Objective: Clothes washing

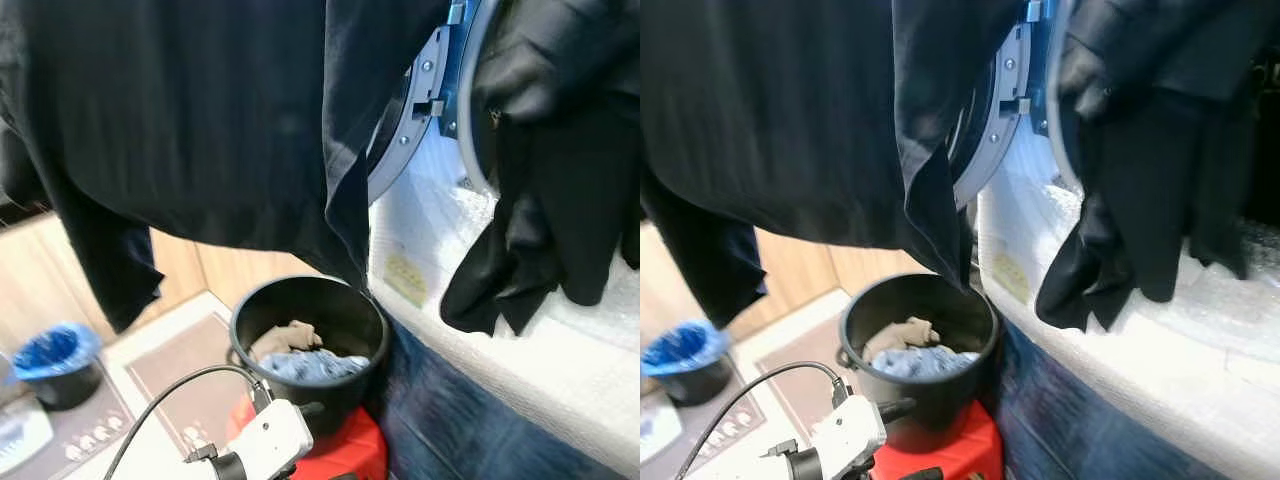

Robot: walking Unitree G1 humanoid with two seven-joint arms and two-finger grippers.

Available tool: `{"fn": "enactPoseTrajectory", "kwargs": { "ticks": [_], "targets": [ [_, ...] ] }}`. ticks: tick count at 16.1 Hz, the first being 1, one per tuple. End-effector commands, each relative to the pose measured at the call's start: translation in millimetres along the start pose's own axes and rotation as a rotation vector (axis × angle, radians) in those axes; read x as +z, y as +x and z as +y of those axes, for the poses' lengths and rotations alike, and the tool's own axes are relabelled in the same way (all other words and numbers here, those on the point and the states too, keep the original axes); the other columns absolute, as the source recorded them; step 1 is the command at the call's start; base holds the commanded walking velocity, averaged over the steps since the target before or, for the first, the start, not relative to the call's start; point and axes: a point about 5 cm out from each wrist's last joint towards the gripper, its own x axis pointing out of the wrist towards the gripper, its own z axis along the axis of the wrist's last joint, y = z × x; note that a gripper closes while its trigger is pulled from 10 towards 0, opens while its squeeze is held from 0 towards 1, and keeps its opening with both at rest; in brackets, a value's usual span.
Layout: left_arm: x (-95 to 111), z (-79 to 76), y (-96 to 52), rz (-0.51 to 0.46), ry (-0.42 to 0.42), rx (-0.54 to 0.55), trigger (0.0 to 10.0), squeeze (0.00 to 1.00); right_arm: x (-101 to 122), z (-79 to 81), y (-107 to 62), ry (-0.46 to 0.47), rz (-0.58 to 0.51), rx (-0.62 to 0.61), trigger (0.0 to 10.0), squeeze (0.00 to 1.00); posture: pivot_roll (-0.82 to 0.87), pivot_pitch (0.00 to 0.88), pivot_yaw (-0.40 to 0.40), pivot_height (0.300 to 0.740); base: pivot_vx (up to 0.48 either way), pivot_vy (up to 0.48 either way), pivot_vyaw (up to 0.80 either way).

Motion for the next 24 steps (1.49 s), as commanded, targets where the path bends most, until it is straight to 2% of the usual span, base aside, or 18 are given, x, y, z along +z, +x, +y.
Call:
{"fn": "enactPoseTrajectory", "kwargs": {
  "ticks": [1, 3, 5, 8, 9, 10, 11, 12, 13, 15, 16, 17, 18, 19, 21, 22, 23, 24],
  "targets": [
    [2.9, -4.6, -1.7, -0.001, -0.005, 0.007, 10.0, 0.00, -4.0, -7.6, 2.3, 0.016, 0.046, -0.032, 10.0, 0.00, -0.10, 0.052, -0.047, 0.740, 0.000, 0.000, 0.00],
    [0.7, -9.3, -3.2, 0.003, -0.028, 0.015, 10.0, 0.00, 1.0, -15.7, 12.8, 0.021, 0.073, -0.054, 10.0, 0.00, -0.10, 0.064, -0.057, 0.740, 0.000, 0.000, 0.00],
    [-0.2, -14.8, -4.3, 0.004, -0.044, 0.023, 10.0, 0.00, -0.9, -26.0, 25.6, -0.005, 0.129, -0.163, 10.0, 0.00, -0.09, 0.071, -0.066, 0.740, 0.000, 0.000, 0.00],
    [-1.7, -22.5, -4.3, 0.007, -0.074, 0.026, 10.0, 0.00, -10.3, -48.0, 37.7, 0.005, 0.204, -0.474, 10.0, 0.00, -0.09, 0.081, -0.086, 0.740, 0.000, 0.000, 0.00],
    [-2.2, -25.2, -3.8, 0.008, -0.082, 0.029, 10.0, 0.00, -15.3, -56.9, 36.8, 0.029, 0.235, -0.643, 10.0, 0.00, -0.09, 0.084, -0.092, 0.740, 0.000, 0.000, 0.00],
    [-2.1, -26.9, -3.6, 0.007, -0.086, 0.031, 10.0, 0.00, -17.2, -61.4, 32.4, 0.030, 0.245, -0.735, 10.0, 0.00, -0.09, 0.088, -0.097, 0.740, 0.000, 0.000, 0.00],
    [-2.0, -29.5, -3.6, 0.006, -0.095, 0.034, 10.0, 0.00, -17.3, -69.9, 21.7, -0.008, 0.244, -0.927, 10.0, 0.00, -0.09, 0.096, -0.101, 0.740, 0.000, 0.000, 0.00],
    [-1.9, -31.1, -3.8, 0.006, -0.101, 0.035, 10.0, 0.00, -15.1, -73.0, 16.8, -0.038, 0.235, -1.014, 10.0, 0.00, -0.09, 0.101, -0.103, 0.740, 0.000, 0.000, 0.00],
    [-1.8, -33.3, -4.0, 0.007, -0.108, 0.039, 10.0, 0.00, -11.5, -77.1, 7.5, -0.057, 0.206, -1.162, 10.0, 0.00, -0.09, 0.112, -0.107, 0.740, 0.000, 0.000, 0.00],
    [-1.7, -35.9, -4.6, 0.010, -0.119, 0.043, 10.0, 0.00, -0.6, -80.2, -5.9, -0.065, 0.113, -1.352, 10.0, 0.00, -0.09, 0.120, -0.109, 0.740, 0.000, 0.000, 0.00],
    [-1.3, -38.2, -4.7, 0.012, -0.122, 0.046, 10.0, 0.00, 16.7, -80.4, -25.1, -0.092, -0.013, -1.552, 10.0, 0.00, -0.09, 0.127, -0.112, 0.740, 0.000, 0.000, 0.00],
    [-1.1, -38.7, -4.6, 0.012, -0.123, 0.046, 10.0, 0.00, 19.8, -80.1, -28.7, -0.094, -0.041, -1.586, 10.0, 0.00, -0.09, 0.127, -0.112, 0.740, 0.000, 0.000, 0.00],
    [-0.4, -40.0, -4.5, 0.011, -0.124, 0.050, 10.0, 0.00, 30.4, -78.2, -38.8, -0.109, -0.114, -1.682, 10.0, 0.00, -0.09, 0.133, -0.116, 0.740, 0.000, 0.000, 0.00],
    [0.3, -41.1, -4.3, 0.011, -0.127, 0.054, 10.0, 0.00, 36.5, -76.6, -43.0, -0.116, -0.159, -1.735, 10.0, 0.00, -0.09, 0.135, -0.118, 0.740, 0.000, 0.000, 0.00],
    [1.1, -42.1, -4.0, 0.013, -0.132, 0.059, 10.0, 0.00, 39.4, -75.7, -37.9, -0.152, -0.143, -1.742, 10.0, 0.00, -0.09, 0.139, -0.121, 0.740, 0.000, 0.000, 0.00],
    [1.6, -42.6, -3.6, 0.013, -0.133, 0.061, 10.0, 0.00, 35.0, -76.5, -29.0, -0.180, -0.082, -1.706, 10.0, 0.00, -0.08, 0.142, -0.123, 0.740, 0.000, 0.000, 0.00],
    [1.8, -44.8, -3.5, 0.013, -0.137, 0.062, 10.0, 0.00, 19.2, -78.0, -1.2, -0.281, 0.117, -1.571, 10.0, 0.00, -0.08, 0.142, -0.123, 0.740, 0.000, 0.000, 0.00],
    [2.1, -45.2, -3.5, 0.013, -0.139, 0.063, 10.0, 0.00, 13.8, -77.9, 8.3, -0.318, 0.176, -1.519, 10.0, 0.00, -0.08, 0.152, -0.126, 0.740, 0.000, 0.000, 0.00]
  ]
}}
